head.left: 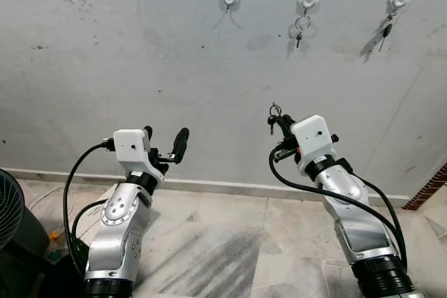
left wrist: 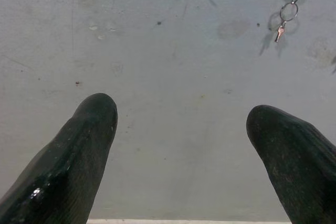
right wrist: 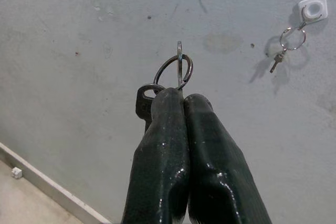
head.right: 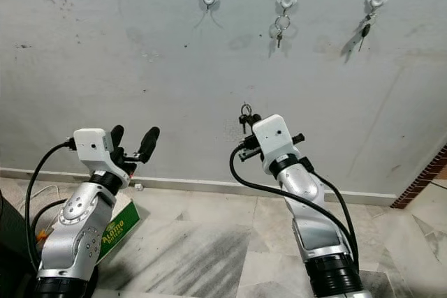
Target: Hang keys on a hook
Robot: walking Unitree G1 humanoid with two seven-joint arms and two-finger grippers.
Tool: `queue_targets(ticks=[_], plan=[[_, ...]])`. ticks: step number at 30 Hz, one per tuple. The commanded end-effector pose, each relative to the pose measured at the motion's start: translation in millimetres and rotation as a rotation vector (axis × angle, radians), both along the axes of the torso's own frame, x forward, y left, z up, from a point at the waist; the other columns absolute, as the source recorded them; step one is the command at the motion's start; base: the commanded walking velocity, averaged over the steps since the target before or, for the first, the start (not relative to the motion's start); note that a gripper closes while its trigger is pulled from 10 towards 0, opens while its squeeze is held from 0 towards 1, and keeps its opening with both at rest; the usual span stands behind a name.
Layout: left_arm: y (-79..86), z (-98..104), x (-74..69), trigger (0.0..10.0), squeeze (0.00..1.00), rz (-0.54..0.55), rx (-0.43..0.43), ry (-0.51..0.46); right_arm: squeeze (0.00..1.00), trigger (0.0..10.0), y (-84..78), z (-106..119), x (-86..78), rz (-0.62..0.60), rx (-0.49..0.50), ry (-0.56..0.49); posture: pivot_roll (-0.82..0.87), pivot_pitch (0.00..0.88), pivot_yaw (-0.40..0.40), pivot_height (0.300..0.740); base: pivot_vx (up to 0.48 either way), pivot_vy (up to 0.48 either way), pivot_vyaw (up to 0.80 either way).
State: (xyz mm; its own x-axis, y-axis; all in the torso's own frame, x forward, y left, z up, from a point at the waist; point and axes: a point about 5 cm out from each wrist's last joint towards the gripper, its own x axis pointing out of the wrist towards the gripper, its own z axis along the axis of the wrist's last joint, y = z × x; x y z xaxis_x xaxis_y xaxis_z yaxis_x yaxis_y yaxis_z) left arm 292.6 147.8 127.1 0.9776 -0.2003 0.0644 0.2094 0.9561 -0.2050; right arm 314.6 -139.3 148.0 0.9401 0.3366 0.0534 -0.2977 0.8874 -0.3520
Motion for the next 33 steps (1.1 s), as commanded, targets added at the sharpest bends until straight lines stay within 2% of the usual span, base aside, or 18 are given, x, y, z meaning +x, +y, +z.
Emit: queue_targets(ticks=[1,12,33], plan=[[2.7,1.3,-0.3,10.0,0.0,0.0,0.007,-0.005,0.0,10.0,4.1,7.9,2.2,0.013,0.001,-0.029,0.01,0.0,0.044,0.74,0.0,0.0,0.0],[3.4,3.3,-0.8,10.0,0.0,-0.009,0.007,-0.018,0.0,10.0,4.9,13.0,2.7,0.017,0.005,-0.055,0.01,0.0,0.044,0.74,0.206,0.0,0.0],[1.1,3.1,-1.1,10.0,0.0,-0.022,0.006,-0.02,0.0,10.0,4.4,11.6,2.6,0.021,-0.003,-0.053,0.01,0.0,0.045,0.74,0.356,0.284,0.0]])
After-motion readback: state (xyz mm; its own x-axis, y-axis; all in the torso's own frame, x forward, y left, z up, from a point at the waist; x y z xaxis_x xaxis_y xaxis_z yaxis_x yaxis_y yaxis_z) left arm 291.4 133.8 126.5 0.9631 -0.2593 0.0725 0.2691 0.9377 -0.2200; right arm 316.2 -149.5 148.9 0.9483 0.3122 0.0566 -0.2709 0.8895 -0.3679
